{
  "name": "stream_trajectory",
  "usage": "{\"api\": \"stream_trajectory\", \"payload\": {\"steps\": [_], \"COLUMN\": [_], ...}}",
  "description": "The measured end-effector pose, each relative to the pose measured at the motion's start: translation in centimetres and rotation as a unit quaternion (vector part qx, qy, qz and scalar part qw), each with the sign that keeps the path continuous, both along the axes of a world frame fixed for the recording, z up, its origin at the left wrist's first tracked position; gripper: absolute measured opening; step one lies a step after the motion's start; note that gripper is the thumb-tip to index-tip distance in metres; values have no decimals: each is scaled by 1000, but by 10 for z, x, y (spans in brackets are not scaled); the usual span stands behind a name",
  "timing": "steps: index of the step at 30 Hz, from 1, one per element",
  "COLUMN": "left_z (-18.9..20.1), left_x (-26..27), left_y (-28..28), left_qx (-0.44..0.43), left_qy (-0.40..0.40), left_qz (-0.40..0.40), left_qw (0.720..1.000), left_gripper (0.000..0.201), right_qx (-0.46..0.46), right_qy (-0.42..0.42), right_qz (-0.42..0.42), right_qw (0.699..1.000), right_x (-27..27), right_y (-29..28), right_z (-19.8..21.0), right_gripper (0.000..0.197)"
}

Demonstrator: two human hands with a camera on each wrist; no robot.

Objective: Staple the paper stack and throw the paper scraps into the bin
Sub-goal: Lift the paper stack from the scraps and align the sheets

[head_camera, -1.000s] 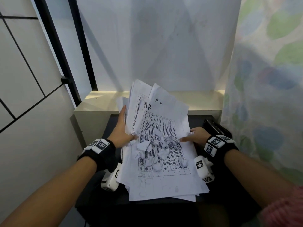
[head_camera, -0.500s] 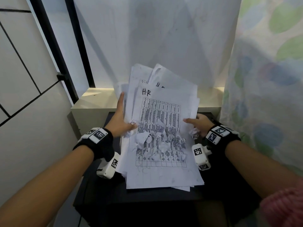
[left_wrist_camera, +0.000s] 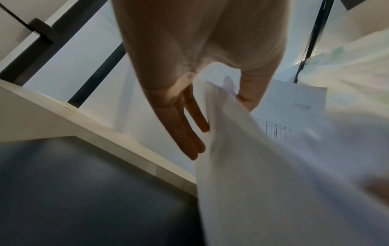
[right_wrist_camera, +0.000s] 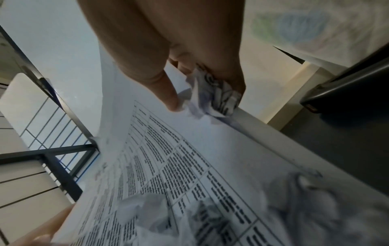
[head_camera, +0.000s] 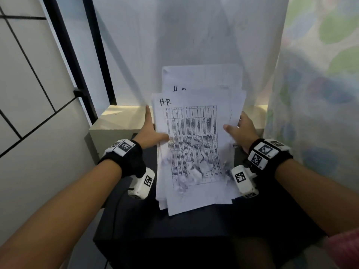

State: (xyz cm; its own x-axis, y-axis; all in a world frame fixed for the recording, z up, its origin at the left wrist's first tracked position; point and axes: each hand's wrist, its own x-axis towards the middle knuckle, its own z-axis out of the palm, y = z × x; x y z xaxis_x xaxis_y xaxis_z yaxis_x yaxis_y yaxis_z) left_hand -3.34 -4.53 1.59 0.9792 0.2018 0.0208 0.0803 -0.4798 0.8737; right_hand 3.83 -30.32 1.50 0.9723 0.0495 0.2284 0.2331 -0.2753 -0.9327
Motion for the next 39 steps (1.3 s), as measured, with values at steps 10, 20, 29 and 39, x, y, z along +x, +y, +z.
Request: {"api": "stream_trajectory", "payload": {"steps": [10,20,29,39], "left_z": [-8,-14,-17,10], "left_x": [5,4,5,9], "left_y": [-10,-17,-6,-13], "left_qx": [-76,-102,-84,-86], "left_qy": [-54,-91,-78,-101], "left_qz": [8,-8,7,35], "left_qw": [996,991,993,991], "left_gripper": [105,94,86,75], "right_qx": [-26,-58,3,-6], "right_qy": [57,227,238,75], "right_qz": [13,-34,59,55], "right_qw": [998,972,970,996], "right_x": [9,19,32,7], "right_y": [4,-4,-14,-13], "right_z": [-12,-59,-61,-5], "right_gripper": [41,81,79,42]}}
